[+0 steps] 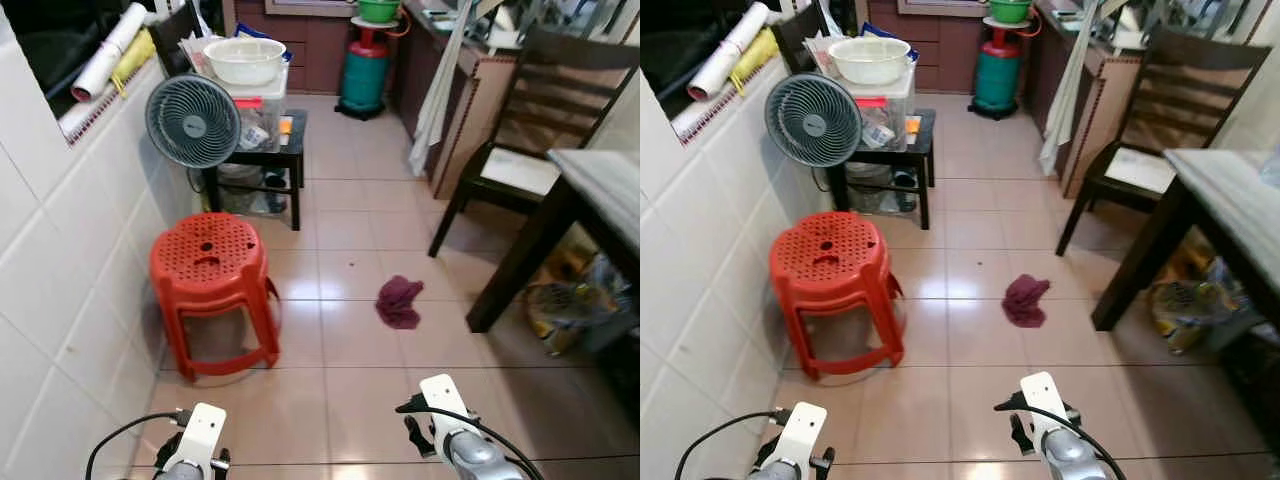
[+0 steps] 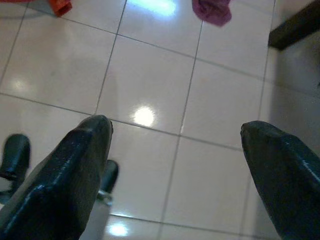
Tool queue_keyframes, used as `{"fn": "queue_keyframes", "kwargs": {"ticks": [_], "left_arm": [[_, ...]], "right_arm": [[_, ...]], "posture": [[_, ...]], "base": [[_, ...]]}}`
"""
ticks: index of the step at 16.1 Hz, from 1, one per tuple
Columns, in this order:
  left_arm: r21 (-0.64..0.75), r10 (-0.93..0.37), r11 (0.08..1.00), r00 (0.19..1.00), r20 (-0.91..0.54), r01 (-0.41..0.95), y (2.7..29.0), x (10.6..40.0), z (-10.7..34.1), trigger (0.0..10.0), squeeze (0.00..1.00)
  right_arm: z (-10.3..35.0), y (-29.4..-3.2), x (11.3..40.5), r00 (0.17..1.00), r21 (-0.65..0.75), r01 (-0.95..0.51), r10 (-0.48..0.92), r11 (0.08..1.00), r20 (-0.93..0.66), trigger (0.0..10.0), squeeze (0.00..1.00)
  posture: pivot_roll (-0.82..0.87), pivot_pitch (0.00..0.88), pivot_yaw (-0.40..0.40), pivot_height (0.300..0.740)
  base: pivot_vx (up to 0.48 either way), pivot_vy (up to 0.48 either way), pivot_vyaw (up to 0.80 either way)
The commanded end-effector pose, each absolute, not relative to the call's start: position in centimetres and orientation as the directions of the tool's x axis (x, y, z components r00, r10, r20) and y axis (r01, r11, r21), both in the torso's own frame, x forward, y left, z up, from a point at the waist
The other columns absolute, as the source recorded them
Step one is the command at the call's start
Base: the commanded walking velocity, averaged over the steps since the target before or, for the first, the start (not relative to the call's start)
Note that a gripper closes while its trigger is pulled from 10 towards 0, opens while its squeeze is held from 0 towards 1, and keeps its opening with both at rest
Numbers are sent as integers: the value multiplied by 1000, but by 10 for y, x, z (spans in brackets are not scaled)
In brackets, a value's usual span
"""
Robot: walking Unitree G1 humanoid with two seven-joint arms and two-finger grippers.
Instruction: Setting the table
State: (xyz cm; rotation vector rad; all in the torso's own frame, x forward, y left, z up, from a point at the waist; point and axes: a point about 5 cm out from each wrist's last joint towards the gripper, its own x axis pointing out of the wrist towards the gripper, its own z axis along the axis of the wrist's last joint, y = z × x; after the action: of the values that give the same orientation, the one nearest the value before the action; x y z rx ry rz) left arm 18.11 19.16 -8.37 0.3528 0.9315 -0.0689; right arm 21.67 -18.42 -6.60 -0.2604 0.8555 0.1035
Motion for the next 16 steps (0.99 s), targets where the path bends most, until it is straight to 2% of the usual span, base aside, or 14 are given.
{"fn": "queue_keyframes", "kwargs": {"ticks": [1, 4, 6, 8, 13, 16], "left_arm": [[274, 75, 928, 594, -801, 253, 192, 183, -83, 10000, 0], [305, 91, 909, 577, -812, 285, 201, 182, -82, 10000, 0], [306, 123, 923, 576, -808, 232, 207, 181, -82, 10000, 0], [278, 136, 944, 560, -817, 177, 210, 176, -84, 10000, 0], [288, 102, 917, 537, -838, 276, 210, 172, -86, 10000, 0], [274, 90, 924, 544, -834, 267, 209, 176, -84, 10000, 0]], "right_arm": [[-66, -189, 215, 655, -164, -110, -52, 980, -754, 10000, 0], [-70, -185, 211, 646, -127, -47, -67, 991, -760, 10000, 0], [-73, -178, 206, 635, -117, -98, -28, 988, -772, 10000, 0], [-75, -172, 202, 626, -147, -213, 19, 966, -780, 10000, 0], [-76, -174, 201, 624, -151, -188, -1, 970, -781, 10000, 0], [-78, -176, 198, 614, -160, -203, -2, 966, -790, 10000, 0]], "posture": [[-101, 9, 11, 740], [-109, 4, 24, 740], [-104, 0, 12, 740], [-97, 0, 20, 740], [-107, 0, 19, 740], [-111, 0, 16, 740]], "base": [[0, 0, 0], [0, 0, 0], [0, 0, 0], [0, 0, 0], [0, 0, 780], [0, 0, 150]]}}
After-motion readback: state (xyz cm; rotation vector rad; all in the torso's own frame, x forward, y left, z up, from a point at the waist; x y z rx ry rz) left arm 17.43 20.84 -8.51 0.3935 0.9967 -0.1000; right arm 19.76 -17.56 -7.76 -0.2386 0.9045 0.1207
